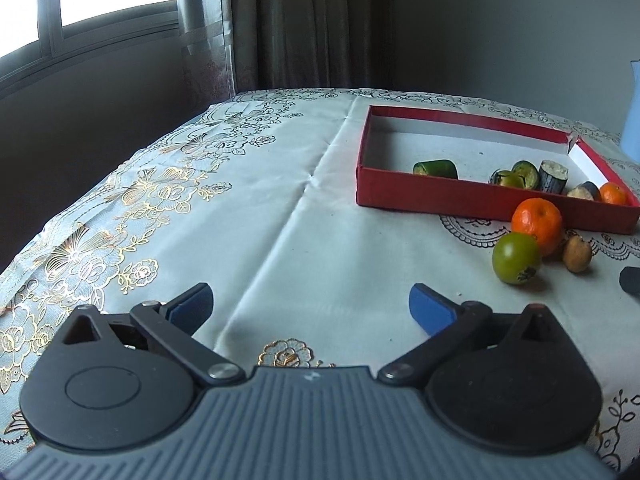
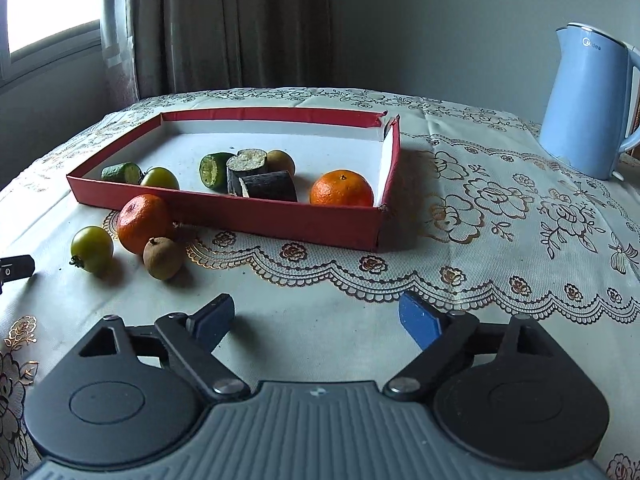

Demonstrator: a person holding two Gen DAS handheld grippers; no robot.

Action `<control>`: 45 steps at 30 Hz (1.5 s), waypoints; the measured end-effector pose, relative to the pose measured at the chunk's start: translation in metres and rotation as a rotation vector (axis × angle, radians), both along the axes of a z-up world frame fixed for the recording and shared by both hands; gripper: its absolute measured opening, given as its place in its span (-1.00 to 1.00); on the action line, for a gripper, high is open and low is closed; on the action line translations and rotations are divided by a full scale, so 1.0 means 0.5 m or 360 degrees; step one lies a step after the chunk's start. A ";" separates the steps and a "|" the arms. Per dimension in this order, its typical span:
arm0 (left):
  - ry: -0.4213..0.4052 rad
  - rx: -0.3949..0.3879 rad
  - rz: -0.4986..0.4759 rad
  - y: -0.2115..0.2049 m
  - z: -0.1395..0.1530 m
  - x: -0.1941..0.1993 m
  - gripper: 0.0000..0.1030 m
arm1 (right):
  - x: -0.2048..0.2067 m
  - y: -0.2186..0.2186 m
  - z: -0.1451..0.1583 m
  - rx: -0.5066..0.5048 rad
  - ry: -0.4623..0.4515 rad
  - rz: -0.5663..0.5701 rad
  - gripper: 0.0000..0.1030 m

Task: Organize fruits
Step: 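Move the left gripper to the green tomato and close around it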

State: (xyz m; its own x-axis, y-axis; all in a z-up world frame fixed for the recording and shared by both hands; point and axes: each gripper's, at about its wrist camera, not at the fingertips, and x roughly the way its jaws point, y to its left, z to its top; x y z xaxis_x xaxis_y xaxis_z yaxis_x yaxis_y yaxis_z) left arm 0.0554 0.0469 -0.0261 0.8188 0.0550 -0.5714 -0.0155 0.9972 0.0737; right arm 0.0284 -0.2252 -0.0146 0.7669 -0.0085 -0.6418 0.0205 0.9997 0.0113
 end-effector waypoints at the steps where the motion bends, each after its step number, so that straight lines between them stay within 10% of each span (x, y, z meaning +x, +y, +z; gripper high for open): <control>1: -0.0007 0.0021 -0.0008 -0.006 0.001 -0.002 1.00 | 0.000 0.000 0.000 0.0011 -0.0003 0.0000 0.75; 45: -0.0061 0.0105 -0.0527 -0.199 0.005 0.031 1.00 | -0.016 -0.062 0.004 0.0390 -0.0111 -0.0015 0.84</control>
